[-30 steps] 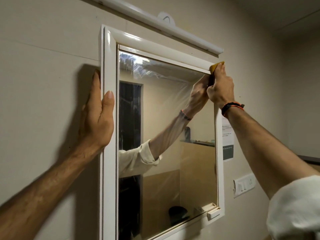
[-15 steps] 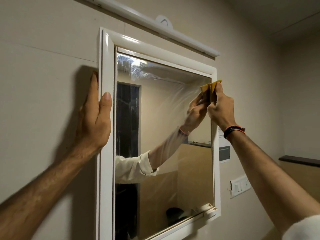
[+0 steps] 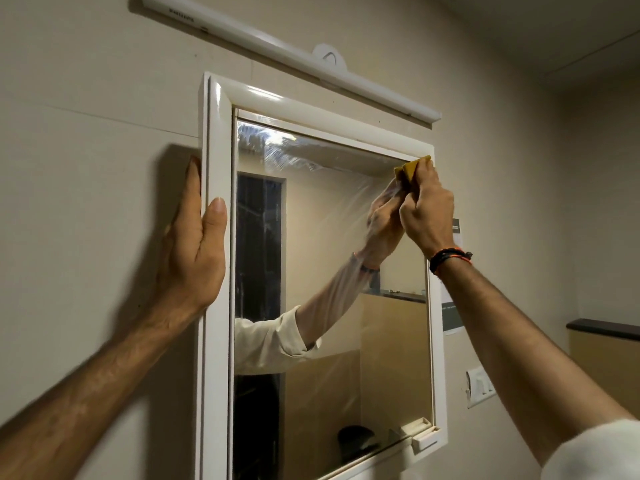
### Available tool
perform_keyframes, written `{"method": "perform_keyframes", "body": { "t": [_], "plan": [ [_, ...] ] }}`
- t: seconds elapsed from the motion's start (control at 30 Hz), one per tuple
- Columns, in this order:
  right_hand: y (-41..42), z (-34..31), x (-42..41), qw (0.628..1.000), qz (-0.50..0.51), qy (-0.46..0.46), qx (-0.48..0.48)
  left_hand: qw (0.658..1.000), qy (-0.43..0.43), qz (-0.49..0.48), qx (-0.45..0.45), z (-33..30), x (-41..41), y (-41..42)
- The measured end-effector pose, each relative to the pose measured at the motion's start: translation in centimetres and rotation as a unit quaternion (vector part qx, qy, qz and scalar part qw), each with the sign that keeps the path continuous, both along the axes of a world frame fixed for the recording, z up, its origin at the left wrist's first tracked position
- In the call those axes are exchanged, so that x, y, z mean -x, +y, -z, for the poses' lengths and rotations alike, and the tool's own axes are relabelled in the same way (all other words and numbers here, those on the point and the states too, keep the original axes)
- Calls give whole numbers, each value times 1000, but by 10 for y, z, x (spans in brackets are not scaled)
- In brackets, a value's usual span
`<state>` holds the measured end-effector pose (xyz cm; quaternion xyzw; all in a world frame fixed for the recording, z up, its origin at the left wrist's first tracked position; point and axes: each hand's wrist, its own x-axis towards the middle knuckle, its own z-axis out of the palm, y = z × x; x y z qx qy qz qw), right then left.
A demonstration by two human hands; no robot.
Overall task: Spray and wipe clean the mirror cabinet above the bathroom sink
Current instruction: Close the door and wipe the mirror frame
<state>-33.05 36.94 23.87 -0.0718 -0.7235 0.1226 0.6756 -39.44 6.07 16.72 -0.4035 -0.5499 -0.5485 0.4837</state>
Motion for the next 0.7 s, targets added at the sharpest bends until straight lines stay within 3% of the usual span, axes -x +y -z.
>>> {"method": "perform_keyframes", "body": {
  "t": [0.37,0.5,0.7],
  "plan": [
    [8,-7,5,995,57,58,-49,1000,8,23,-5,-1,7,1],
    [4,-11,5,995,77,16,-67,1000,8,25,-10,-1,10,2],
    [4,-3,-5,998,-26,-12,-52,999,12,41,-5,-2,15,1]
  ]
}}
